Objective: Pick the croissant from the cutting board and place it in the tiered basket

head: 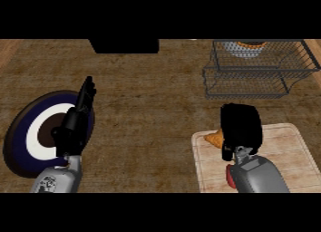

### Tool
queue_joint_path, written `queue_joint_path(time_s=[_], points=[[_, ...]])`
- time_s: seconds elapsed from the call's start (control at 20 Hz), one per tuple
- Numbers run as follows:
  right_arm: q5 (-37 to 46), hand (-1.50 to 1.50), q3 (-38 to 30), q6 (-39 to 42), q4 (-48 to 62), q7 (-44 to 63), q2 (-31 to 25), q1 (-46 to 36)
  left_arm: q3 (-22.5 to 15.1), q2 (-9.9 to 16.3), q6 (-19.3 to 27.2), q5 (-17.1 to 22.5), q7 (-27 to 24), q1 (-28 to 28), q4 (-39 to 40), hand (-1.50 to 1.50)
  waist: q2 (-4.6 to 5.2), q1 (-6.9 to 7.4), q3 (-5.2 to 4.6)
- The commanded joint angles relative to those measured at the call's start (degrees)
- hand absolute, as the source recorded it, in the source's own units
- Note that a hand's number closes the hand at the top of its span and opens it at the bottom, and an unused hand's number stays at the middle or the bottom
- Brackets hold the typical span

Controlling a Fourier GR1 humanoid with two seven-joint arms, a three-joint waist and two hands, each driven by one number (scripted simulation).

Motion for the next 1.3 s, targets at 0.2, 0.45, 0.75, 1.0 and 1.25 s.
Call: queue_joint_path(time_s=[0.2, 0.45, 0.75, 1.0, 1.25], points=[[-2.0, 1.50, 0.5, 14.1, -19.9, 13.7, 1.3, -9.9, 0.8, 0.9, -2.0, 1.3, 1.2, 0.4, -1.1, 0.00, 0.14, 0.24, 0.15], [-8.3, 1.50, -5.9, 28.9, -26.8, 20.0, 1.4, -22.7, -0.1, -1.2, 0.6, -1.1, -2.5, 0.6, 1.5, 0.00, 0.18, 0.24, 0.13], [-15.7, 1.50, -17.5, 28.8, -21.2, 22.9, 1.4, -35.4, -1.1, -0.9, -0.5, -1.3, 1.3, 0.7, -1.5, 0.00, 0.19, 1.06, 0.16], [-23.5, 1.50, -21.4, 18.3, -15.4, 25.1, 1.4, -36.6, 1.6, -0.6, -1.0, -0.1, 2.2, -3.9, 1.5, 0.00, 0.43, 0.93, 0.17], [-17.3, 1.50, -24.1, 10.9, -1.7, 17.7, -1.8, -41.9, 0.6, -2.4, 0.0, -1.4, -3.3, -1.8, 4.7, 0.00, 0.70, 0.95, 0.15]])
